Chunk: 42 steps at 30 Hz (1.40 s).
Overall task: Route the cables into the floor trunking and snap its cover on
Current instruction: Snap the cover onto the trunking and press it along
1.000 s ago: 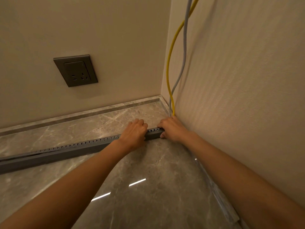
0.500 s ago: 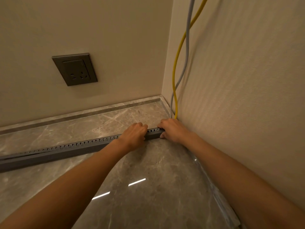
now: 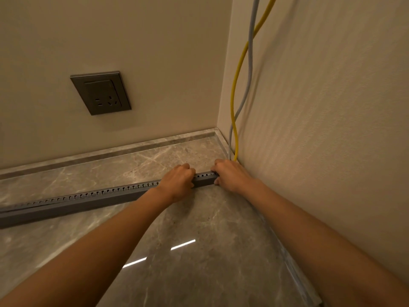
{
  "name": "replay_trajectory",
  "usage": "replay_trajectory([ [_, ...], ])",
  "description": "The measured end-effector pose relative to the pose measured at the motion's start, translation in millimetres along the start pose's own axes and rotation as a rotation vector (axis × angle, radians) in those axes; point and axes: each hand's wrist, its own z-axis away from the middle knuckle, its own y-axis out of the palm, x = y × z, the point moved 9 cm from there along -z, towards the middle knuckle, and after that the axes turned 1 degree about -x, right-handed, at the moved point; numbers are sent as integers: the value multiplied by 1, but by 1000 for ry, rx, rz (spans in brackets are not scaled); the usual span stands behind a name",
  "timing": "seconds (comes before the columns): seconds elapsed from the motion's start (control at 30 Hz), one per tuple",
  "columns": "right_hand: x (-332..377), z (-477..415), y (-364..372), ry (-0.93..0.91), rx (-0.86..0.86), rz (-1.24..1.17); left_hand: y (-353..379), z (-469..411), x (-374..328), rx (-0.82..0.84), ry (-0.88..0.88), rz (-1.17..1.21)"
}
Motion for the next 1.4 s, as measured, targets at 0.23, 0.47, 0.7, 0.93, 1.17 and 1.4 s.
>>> replay_trajectory([
  [0.23, 34, -16, 5, -41, 39, 14, 0, 25, 61, 115, -168, 24],
  [0.47, 84, -28, 21, -127, 78, -82, 5, 41, 80, 113, -184, -24],
  [0.7, 86, -26, 17, -181, 53, 1, 2, 38, 71, 27, -155, -58],
  [0.93, 76, -26, 14, -129, 69, -44, 1, 35, 80, 26, -146, 94],
  [1.17, 89, -30, 16, -62, 94, -246, 0, 46, 107, 70, -172, 88],
  [1.4, 97, -28, 15, -60, -2, -206, -3, 48, 98, -5, -160, -6],
])
